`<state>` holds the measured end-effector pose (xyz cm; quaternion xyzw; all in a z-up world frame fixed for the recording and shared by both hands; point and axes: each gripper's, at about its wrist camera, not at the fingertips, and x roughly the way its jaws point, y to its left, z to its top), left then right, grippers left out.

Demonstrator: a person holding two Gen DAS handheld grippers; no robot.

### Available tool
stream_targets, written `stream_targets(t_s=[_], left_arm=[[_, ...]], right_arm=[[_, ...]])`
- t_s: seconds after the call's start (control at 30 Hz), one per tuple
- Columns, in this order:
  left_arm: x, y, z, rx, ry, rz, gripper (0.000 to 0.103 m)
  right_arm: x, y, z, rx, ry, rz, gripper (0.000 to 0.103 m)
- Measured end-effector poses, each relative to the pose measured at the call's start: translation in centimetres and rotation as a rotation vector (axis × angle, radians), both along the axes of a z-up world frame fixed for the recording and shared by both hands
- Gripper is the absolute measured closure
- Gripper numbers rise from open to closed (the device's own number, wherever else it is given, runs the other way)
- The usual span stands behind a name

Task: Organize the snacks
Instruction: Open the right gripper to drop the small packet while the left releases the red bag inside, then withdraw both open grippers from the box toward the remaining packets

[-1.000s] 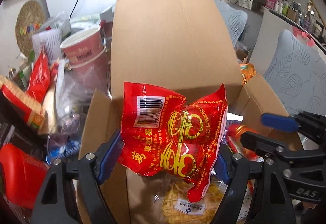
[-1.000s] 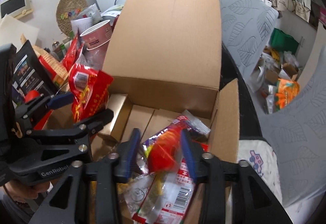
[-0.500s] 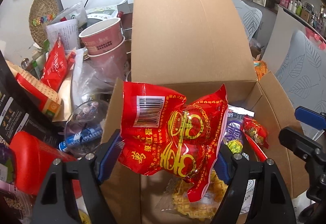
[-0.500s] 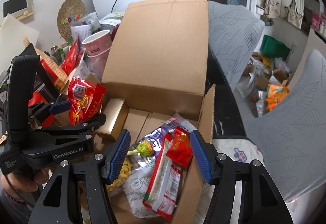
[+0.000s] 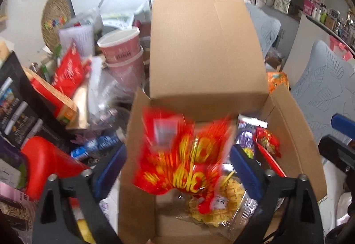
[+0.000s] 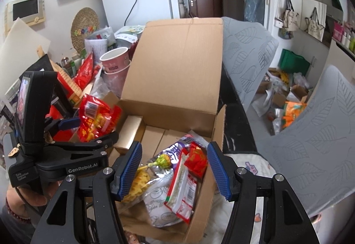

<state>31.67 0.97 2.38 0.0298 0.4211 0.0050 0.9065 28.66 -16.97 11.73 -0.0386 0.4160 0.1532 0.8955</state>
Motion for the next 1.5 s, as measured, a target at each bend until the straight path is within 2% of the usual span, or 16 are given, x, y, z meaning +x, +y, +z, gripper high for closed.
stream_targets(t_s=[0.37,0.87,1.23,1.3,1.5], left_arm=[[-3.4,0.3,3.6,-0.008,-0.076,-0.024,0.003],[-11.7,0.5,7.7,-0.052,-0.225,-0.098,0.003],[-16.3,0.2,7.8,-0.076,-0.224,-0.165,0.003],[-17.1,0.2,7.6,-0.082,-0.222,-0.172,0.003],[-19.3,-0.1,6.4,-0.097,-0.210,-0.189,0.003]], right_arm=[[-2.6,-0.4,2.1,0.014,-0.045,-0.011,0.041],[-8.9,-1.2,5.0,0.031,-0.131,-0.023,0.041],[-13.2,-1.0,5.1,0.032,-0.160,-0.006,0.036],[-14.0,-1.0,4.9,0.033,-0.162,-0.004,0.033],[-16.3,-0.7,3.5,0.033,-0.151,0.005,0.033]])
